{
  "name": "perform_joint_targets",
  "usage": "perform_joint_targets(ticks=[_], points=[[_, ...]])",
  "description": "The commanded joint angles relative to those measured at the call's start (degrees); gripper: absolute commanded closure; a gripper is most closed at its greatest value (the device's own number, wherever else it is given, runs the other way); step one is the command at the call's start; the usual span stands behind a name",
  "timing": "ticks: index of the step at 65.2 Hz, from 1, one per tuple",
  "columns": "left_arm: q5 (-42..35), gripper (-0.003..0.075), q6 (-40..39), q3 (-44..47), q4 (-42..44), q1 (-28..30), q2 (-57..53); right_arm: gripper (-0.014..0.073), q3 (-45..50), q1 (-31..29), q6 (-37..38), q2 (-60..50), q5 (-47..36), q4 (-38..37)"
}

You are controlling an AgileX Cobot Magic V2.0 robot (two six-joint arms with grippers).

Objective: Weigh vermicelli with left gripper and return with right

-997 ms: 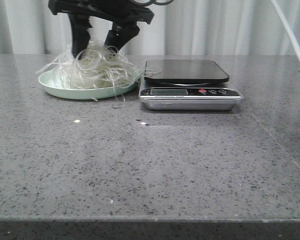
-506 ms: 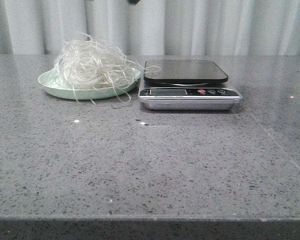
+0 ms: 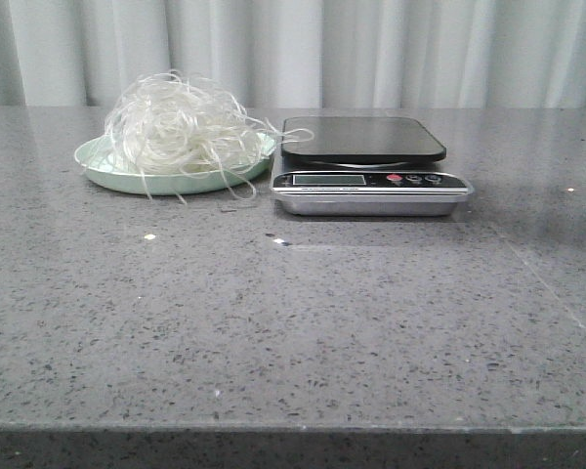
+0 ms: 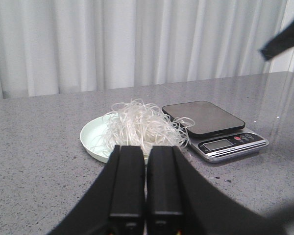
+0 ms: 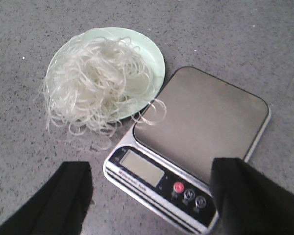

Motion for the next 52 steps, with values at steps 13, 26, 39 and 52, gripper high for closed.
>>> perform_joint_targets(ticks=[13, 26, 39, 52], points=[[-4.1, 0.0594, 0.1, -1.5, -0.8, 0.1, 0.7, -0.0003, 21.0, -0.3, -0.8, -25.5, -12.0, -0.9], [-4.1, 0.0594, 0.1, -1.5, -0.8, 0.1, 0.7, -0.0003, 34.7, -0.3, -0.8, -45.3, -16.6, -1.6], [-4.1, 0.0594, 0.1, -1.4, -0.8, 0.1, 0.7, -0.0003, 43.0, -0.3, -0.8, -60.7, -19.8, -2.3], [-4.6, 0.0593, 0.1, -0.8, -0.8, 0.1, 0.7, 0.0139, 44.9, -0.3, -0.8, -62.9, -21.5, -2.4]])
